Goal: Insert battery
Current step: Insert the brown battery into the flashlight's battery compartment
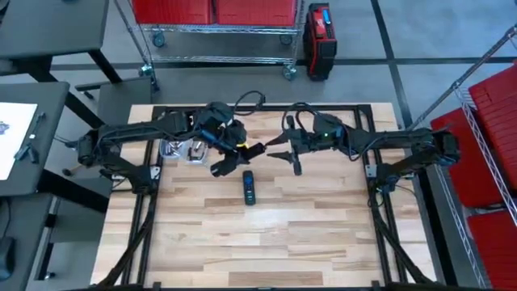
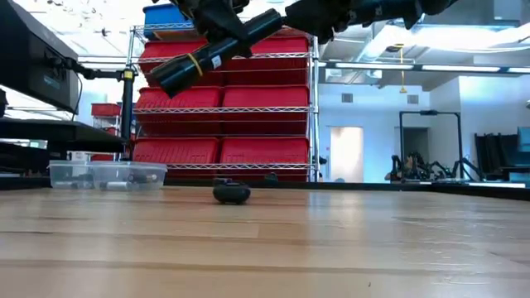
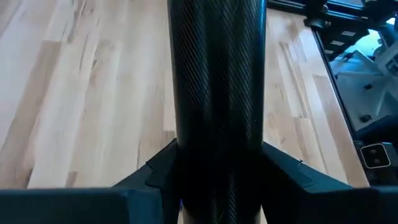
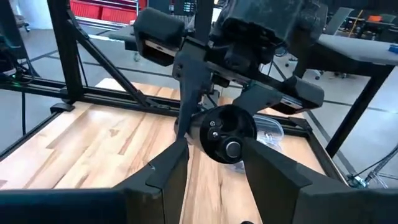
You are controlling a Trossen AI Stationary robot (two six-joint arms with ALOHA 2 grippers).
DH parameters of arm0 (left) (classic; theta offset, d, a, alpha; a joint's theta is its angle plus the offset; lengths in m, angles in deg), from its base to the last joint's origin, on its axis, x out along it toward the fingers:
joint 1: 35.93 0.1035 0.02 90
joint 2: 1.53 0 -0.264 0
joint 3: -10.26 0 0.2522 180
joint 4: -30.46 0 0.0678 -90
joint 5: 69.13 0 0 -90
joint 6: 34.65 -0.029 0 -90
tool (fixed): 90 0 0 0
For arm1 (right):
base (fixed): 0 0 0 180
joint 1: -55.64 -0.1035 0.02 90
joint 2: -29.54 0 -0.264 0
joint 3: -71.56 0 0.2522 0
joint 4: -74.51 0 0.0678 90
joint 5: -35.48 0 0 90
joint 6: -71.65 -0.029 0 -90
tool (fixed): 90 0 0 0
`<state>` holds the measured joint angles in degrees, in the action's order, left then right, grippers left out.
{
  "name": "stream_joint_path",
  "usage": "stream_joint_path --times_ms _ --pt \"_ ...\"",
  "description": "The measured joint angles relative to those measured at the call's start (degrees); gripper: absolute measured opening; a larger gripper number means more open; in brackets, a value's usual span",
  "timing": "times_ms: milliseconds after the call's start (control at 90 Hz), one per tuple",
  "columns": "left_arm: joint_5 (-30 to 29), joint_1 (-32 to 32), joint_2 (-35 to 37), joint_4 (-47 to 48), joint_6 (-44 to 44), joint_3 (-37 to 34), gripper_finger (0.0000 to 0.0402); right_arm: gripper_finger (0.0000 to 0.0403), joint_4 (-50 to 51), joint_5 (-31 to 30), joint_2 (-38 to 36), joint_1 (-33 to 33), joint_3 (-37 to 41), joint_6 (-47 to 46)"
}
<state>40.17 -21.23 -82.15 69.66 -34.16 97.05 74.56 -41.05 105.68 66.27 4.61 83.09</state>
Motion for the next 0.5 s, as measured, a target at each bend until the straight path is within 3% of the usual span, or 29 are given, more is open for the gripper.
stream_joint_path --times_ms 500 --pt "1.86 -1.51 0.00 -0.68 0.28 0.06 0.0135 0.0142 -0.05 -0.25 0.09 0.04 0.00 1.09"
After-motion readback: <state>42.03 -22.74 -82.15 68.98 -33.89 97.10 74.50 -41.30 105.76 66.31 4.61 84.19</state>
